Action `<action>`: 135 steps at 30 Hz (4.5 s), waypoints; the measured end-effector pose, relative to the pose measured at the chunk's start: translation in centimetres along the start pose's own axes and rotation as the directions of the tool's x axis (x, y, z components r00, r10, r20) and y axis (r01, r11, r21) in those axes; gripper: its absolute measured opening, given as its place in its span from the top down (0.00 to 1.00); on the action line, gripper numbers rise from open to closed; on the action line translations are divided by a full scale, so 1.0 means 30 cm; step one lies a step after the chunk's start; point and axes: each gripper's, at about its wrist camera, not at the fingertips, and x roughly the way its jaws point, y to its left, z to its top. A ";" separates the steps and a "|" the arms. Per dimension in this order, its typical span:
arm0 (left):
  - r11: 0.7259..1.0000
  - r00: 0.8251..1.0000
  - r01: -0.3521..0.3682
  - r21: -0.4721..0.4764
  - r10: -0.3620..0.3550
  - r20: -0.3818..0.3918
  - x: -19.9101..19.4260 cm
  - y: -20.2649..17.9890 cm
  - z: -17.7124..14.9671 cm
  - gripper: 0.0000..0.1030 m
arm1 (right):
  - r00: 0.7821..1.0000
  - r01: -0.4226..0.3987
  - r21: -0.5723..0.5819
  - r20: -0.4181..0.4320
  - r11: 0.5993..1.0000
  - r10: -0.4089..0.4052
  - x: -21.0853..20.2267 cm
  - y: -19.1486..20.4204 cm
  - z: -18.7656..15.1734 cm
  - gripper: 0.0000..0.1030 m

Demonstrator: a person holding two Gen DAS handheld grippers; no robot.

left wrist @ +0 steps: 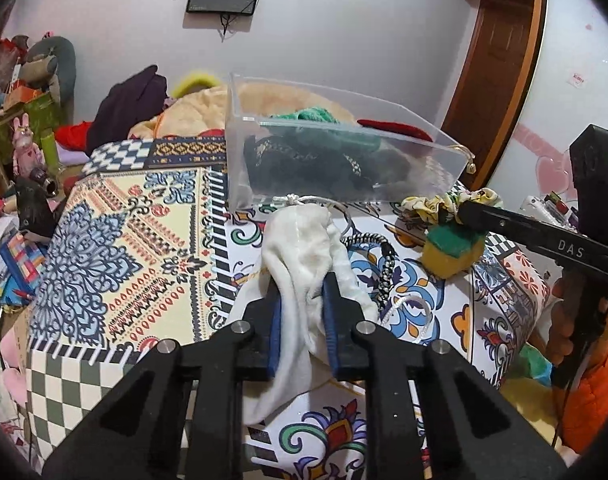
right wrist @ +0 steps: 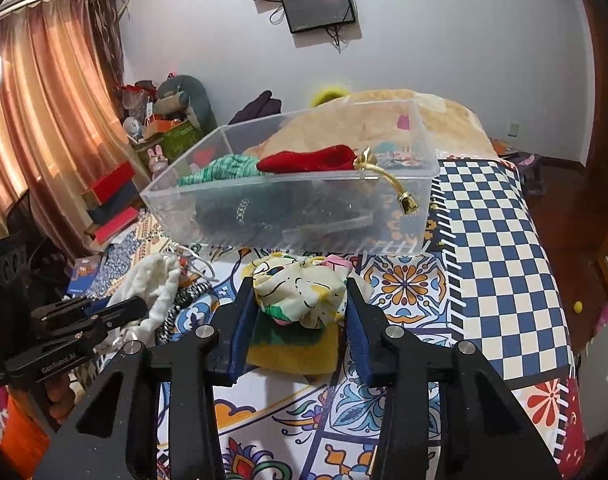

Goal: Organize soft objects
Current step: 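Grasp the white cloth with the left tool while the right tool grasps the floral scrunchie, then carry the white cloth with the left tool while the right tool carries the scrunchie to the box, then release the white cloth into the box while the right tool drops the scrunchie in, then grasp the green-yellow sponge with the right tool while the left tool grasps the beaded bracelet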

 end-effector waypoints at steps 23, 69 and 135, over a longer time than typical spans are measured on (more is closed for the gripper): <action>0.997 0.975 -0.023 0.075 0.006 0.222 -0.129 -0.096 0.308 0.84 | 0.983 0.009 -0.093 0.183 0.996 0.008 -0.142 0.072 0.145 0.63; 0.988 0.993 -0.118 0.103 0.120 -0.008 0.325 -0.044 0.509 0.73 | 0.994 0.104 -0.180 -0.013 0.978 -0.108 0.227 0.068 0.330 0.40; 0.990 0.998 -0.047 0.134 0.052 -0.032 0.107 -0.137 0.026 0.72 | 0.998 0.004 -0.123 -0.058 0.992 -0.012 0.047 0.042 -0.042 0.41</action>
